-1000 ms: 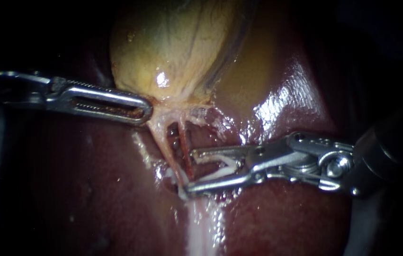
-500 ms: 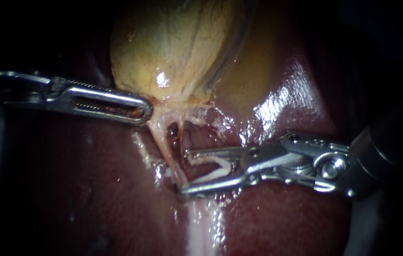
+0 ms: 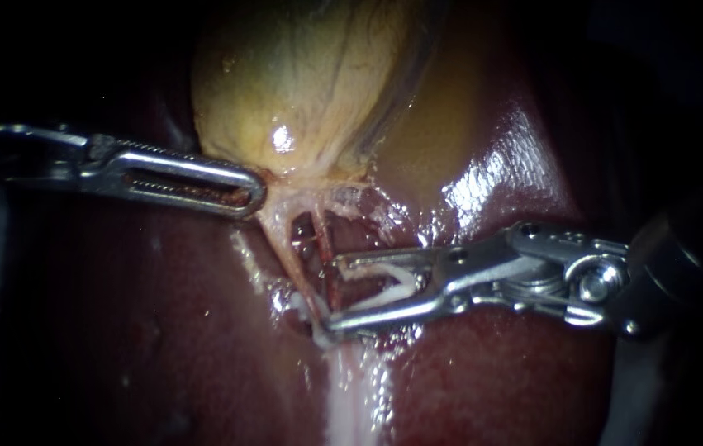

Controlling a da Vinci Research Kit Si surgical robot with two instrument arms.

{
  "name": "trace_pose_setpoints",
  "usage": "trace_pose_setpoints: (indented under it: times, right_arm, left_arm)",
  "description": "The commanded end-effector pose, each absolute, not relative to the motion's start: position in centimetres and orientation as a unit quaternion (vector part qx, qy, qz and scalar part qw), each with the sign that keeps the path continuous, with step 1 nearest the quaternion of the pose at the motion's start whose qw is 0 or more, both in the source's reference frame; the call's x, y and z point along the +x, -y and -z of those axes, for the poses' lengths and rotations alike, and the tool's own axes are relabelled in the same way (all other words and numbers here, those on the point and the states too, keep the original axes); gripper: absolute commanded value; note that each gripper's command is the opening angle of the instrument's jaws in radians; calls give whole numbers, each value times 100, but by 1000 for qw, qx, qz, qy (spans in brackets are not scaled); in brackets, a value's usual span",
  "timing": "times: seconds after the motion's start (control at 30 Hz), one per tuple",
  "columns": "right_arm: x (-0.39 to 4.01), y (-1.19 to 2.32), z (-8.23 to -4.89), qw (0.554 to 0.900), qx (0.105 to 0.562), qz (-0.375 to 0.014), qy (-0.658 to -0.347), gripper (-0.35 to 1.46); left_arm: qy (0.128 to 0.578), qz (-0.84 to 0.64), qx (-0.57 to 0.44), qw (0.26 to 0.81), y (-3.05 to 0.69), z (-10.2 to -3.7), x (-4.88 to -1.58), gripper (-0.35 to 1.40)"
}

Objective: Clipping third clip left tube

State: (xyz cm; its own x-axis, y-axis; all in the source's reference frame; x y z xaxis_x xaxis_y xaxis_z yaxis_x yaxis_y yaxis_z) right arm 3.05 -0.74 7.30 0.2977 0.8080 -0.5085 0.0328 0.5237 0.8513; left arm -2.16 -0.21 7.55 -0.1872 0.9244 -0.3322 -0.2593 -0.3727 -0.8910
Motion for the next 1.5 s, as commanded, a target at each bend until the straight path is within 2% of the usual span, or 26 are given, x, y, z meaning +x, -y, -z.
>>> trace_pose_setpoints:
  times: [0.03,0.43,0.87,1.5]
  right_arm:
    - [306,74,-730,698,401,-277,-524,50]
    - [322,75,-739,701,392,-281,-525,50]
    - [353,90,-775,716,380,-279,-515,50]
    - [382,91,-779,713,386,-274,-517,50]
  left_arm:
    - [355,-684,-468,433,21,-755,-216,-35]
    - [355,-684,-468,433,21,-755,-217,-35]
    - [355,-684,-468,433,21,-754,-217,-35]
    - [355,-683,-468,434,21,-754,-219,-35]
